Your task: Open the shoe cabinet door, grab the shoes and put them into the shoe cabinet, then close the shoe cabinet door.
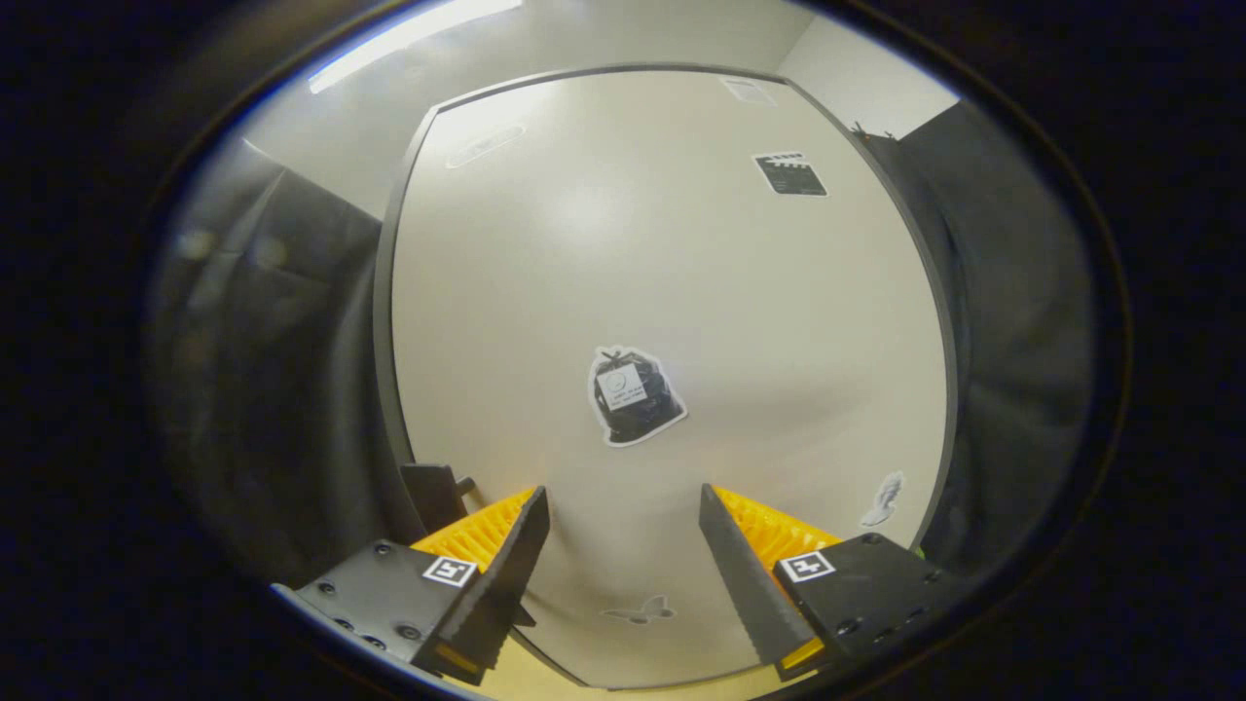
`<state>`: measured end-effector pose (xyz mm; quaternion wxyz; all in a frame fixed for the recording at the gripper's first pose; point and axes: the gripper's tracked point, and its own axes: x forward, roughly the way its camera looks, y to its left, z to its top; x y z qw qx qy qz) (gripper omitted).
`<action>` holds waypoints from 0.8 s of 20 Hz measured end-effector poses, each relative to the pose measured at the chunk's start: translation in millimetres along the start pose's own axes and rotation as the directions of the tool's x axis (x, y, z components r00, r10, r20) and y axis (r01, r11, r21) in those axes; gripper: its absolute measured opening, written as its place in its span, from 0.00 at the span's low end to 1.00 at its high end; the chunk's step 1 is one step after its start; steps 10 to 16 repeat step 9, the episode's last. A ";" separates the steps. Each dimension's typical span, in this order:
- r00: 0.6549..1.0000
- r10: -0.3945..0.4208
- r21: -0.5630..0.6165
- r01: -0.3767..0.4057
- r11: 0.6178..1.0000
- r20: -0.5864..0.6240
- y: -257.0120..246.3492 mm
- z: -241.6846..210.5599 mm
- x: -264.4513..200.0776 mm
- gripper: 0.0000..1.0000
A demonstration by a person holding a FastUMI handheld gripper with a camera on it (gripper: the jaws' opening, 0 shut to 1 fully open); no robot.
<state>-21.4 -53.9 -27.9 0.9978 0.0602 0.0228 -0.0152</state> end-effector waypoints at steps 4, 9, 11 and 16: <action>0.999 0.003 -0.013 -0.002 1.000 0.047 -19.8 17.4 -17.9 0.96; 0.991 0.063 -0.039 -0.058 0.998 0.120 -74.2 45.8 -47.9 0.97; 0.991 0.063 -0.039 -0.058 0.998 0.120 -74.2 45.8 -47.9 0.97; 0.991 0.063 -0.039 -0.058 0.998 0.120 -74.2 45.8 -47.9 0.97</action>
